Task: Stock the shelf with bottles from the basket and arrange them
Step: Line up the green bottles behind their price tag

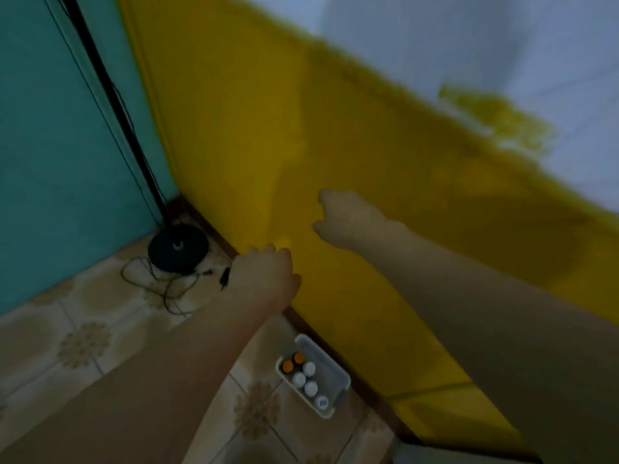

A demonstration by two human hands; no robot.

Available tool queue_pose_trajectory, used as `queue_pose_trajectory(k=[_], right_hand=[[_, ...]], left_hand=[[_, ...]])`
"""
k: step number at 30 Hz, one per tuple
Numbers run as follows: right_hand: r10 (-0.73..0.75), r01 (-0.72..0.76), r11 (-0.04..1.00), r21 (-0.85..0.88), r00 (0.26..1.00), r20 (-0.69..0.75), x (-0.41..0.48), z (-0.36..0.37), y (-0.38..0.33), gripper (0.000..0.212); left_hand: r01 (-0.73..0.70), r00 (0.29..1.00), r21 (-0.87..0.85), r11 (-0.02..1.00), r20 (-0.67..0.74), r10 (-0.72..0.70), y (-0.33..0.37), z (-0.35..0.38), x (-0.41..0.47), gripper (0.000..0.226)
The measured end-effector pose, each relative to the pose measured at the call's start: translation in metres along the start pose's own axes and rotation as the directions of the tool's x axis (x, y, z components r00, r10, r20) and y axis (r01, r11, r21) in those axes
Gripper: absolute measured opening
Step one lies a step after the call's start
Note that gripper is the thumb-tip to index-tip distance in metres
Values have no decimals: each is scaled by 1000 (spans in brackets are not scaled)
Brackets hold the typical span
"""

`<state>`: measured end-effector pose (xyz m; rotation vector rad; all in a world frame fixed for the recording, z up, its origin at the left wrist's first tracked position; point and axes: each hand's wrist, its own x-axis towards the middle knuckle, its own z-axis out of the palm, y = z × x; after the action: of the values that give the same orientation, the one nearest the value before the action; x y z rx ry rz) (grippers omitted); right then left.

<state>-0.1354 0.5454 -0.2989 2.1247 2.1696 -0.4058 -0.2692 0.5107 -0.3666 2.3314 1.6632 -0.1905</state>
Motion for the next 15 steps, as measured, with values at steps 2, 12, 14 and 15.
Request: queue_pose_trajectory(k=[2,12,14,15], right_hand=[[18,-19,1000,-19,998,-62,-30,-49,-10,35],[194,-183,981,65,929,-315,-219,-219,-30,39],[246,-231,969,84,899,-362,-264,-240,-29,39],[272,-257,962,90,882,-384,-287,-249,-26,39]], left_hand=[[-12,999,-11,1000,-49,11,11,-47,-24,34],[-193,963,25,981,-188,194,81,-211,-152,46],[-259,944,14,966,-208,256,99,-231,-177,50],[-303,927,5,953,-230,296,110,-239,-191,52]])
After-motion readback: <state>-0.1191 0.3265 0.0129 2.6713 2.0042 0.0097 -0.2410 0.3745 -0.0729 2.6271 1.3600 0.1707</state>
